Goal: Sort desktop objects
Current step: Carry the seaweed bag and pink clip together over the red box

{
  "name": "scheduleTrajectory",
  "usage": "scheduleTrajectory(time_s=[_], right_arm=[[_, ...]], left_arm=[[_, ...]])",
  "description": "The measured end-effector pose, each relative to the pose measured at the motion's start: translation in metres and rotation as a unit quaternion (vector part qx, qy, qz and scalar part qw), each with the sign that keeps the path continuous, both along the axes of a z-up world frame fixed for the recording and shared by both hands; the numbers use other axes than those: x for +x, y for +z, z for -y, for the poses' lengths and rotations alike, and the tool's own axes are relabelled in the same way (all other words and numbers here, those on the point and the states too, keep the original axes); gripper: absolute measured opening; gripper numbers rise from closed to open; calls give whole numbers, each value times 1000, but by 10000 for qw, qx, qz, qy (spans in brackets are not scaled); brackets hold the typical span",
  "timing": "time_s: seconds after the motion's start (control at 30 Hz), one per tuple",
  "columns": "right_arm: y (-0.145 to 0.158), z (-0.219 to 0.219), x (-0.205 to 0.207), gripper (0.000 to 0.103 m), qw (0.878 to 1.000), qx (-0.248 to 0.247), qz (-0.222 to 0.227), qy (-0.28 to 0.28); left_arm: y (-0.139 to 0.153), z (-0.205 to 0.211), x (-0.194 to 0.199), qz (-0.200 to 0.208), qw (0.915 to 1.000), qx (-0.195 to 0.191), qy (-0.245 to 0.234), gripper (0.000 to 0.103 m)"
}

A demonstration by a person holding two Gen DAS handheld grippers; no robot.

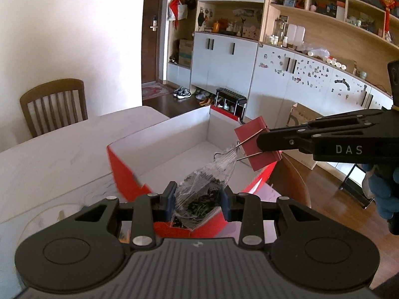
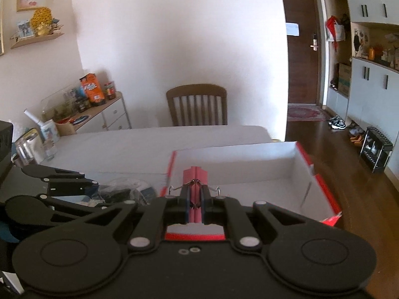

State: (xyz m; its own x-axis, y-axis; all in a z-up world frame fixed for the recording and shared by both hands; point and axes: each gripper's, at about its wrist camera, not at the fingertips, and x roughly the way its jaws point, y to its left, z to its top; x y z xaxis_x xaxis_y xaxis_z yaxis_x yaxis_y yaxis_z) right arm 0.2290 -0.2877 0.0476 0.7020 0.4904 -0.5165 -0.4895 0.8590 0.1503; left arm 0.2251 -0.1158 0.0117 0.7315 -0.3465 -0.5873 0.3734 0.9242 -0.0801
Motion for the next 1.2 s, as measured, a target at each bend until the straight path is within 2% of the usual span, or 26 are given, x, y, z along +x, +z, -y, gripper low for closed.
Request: scheduleTrajectory(time_s=[0.2,0.67,0.87,1.13,1.2], right_arm=[[-10,18,27,7,9999,-61,-48,-150],[-52,40,80,7,9973,-407,-517,-316],[-71,39,99,7,9937,-591,-867,-388],[-91,31,115,7,9881,-946,-1167,-319],[-94,29,117,7,9869,-1022,-1213,-298]], left_arm=[[-6,20,36,-146,9998,146,-65,34],[-46,56,108,-952,9925,712,-287,34],[-72,70,134,-1480,9827,1050,-358,34],[-98,69,154,-2217,9689,1044,-346,34],[-103,69,158,-2452,9628,1062,-390,35]])
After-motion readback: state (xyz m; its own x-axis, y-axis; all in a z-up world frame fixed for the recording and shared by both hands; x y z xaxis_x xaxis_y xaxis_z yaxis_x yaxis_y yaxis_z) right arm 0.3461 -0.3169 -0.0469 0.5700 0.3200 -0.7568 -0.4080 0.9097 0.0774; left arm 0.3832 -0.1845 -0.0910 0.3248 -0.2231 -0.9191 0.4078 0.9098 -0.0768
